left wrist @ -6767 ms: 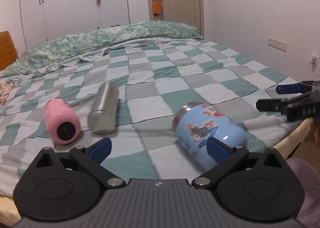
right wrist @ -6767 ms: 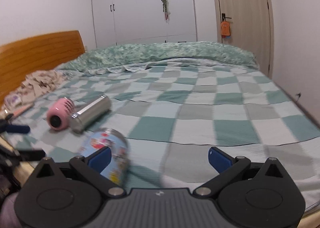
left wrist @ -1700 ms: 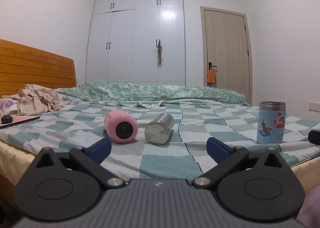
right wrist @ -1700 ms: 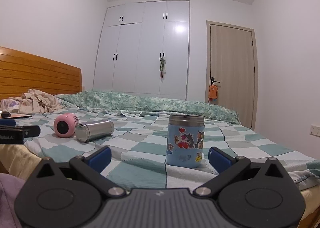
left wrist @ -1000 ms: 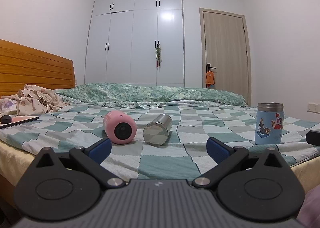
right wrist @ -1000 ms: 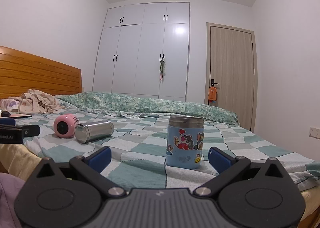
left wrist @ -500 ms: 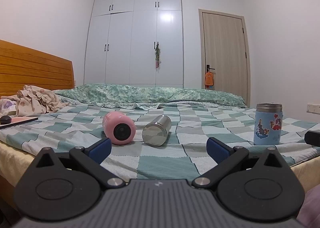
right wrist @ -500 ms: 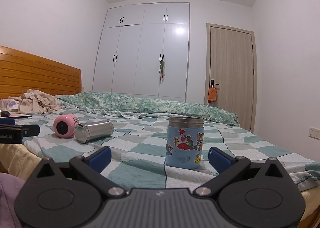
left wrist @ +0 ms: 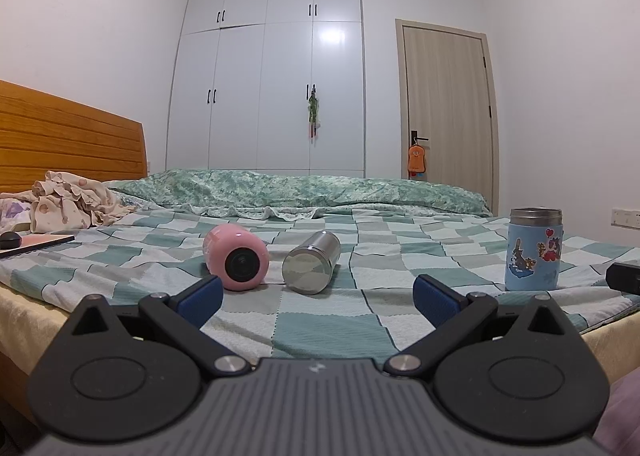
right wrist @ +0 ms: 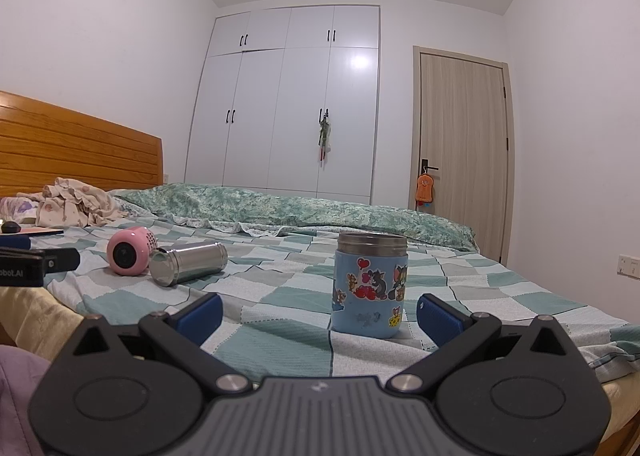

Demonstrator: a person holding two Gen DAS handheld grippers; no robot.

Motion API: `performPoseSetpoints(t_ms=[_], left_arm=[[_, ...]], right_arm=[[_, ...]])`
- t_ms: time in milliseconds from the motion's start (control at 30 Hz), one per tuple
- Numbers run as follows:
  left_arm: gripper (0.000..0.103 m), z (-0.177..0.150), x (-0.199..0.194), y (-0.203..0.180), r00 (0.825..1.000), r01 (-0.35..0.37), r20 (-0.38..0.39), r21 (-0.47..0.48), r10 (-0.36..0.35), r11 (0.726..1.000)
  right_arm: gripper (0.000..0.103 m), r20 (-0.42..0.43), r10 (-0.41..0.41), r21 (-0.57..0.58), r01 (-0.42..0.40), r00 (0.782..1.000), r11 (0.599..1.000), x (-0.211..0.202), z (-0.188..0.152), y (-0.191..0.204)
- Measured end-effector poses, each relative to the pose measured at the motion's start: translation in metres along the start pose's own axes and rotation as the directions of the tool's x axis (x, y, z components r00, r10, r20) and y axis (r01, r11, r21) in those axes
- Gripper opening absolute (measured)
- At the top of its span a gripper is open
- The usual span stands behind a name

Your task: Flip cup upright

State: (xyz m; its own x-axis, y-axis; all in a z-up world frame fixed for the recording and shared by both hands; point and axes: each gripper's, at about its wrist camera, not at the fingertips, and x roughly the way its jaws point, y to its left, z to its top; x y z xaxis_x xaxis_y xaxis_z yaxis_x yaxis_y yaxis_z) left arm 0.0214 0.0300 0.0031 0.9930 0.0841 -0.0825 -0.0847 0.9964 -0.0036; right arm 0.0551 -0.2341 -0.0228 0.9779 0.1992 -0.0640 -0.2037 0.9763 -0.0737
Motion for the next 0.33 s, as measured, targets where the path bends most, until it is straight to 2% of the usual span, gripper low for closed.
performPoseSetpoints(t_ms=[333], left_arm=[[0.103,0.0008,0.0000,-0.0005,1.000,0.004,0.004,-0.002,-0.004,1.000]], right_arm=[[0.103,0.000,0.000,-0.001,0.000,1.000,1.000,0.0000,-0.0002,0.0002]])
